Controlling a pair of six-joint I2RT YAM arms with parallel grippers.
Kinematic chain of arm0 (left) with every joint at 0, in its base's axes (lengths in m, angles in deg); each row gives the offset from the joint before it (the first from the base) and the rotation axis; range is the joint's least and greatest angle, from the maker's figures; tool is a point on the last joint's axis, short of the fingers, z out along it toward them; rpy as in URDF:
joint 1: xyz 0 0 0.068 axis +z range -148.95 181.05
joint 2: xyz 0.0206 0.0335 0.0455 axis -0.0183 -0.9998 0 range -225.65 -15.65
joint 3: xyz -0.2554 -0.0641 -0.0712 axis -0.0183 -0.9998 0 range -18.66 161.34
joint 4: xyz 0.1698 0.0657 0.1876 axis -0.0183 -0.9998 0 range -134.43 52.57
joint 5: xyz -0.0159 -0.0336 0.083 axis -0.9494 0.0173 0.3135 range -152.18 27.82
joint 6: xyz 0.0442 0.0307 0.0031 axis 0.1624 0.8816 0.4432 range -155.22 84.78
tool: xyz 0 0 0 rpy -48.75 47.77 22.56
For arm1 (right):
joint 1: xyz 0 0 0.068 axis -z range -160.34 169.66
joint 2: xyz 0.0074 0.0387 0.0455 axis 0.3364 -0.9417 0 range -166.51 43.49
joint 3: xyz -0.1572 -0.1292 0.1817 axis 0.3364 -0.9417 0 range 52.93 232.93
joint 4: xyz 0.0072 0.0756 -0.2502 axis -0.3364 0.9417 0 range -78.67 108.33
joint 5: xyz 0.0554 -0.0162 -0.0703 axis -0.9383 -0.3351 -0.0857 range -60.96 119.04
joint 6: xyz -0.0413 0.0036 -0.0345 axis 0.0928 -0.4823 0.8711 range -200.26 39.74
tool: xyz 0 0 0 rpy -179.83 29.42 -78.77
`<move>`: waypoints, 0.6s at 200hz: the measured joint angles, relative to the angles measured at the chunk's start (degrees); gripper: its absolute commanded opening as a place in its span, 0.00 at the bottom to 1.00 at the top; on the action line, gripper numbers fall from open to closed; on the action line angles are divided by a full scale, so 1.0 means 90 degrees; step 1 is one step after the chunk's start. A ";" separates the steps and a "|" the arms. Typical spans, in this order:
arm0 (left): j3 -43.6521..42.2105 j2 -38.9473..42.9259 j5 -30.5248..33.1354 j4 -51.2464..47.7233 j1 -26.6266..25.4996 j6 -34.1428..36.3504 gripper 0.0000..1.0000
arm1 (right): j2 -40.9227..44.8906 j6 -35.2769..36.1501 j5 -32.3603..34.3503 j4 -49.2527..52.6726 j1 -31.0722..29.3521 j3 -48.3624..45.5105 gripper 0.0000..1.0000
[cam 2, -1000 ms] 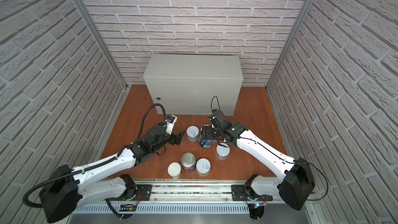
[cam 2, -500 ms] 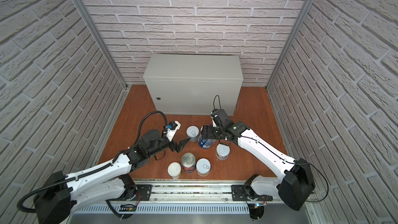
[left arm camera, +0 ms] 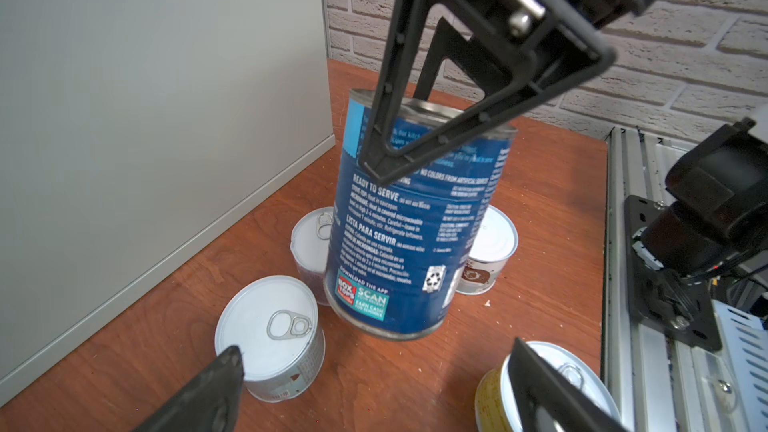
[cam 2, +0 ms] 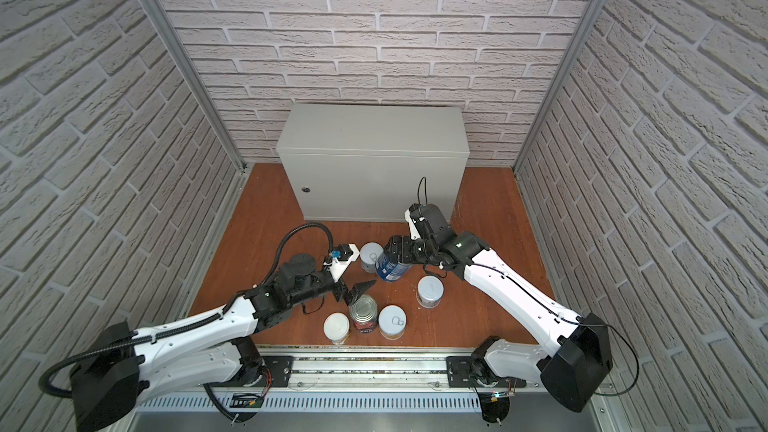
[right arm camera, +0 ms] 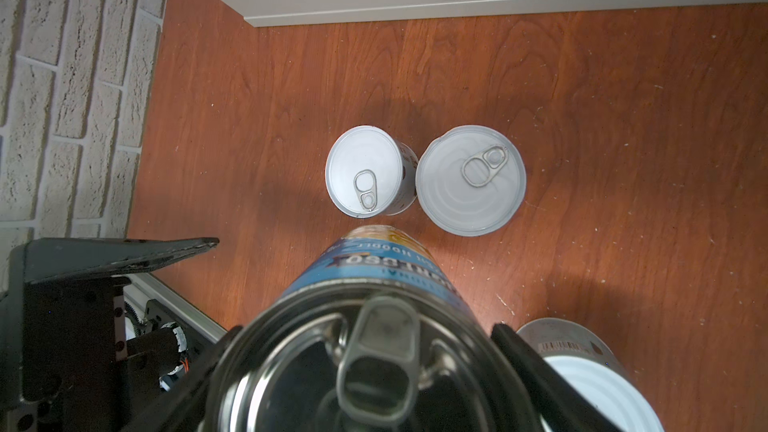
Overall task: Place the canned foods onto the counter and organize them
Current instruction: 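Carry the blue can toward the left gripper while the left gripper approaches it, then close the left gripper on the blue can beside the right gripper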
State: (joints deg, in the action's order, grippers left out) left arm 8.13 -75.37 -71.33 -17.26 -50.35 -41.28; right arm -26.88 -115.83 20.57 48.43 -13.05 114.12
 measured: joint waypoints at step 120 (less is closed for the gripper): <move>0.0287 -0.0639 -0.0192 0.0335 -0.0211 -0.0012 0.98 | 0.0017 0.0002 -0.0350 0.0007 0.0012 0.0024 0.62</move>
State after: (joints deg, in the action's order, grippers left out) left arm 10.71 -81.12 -73.05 -14.25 -52.25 -41.39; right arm -26.72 -115.81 17.42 48.50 -12.94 114.33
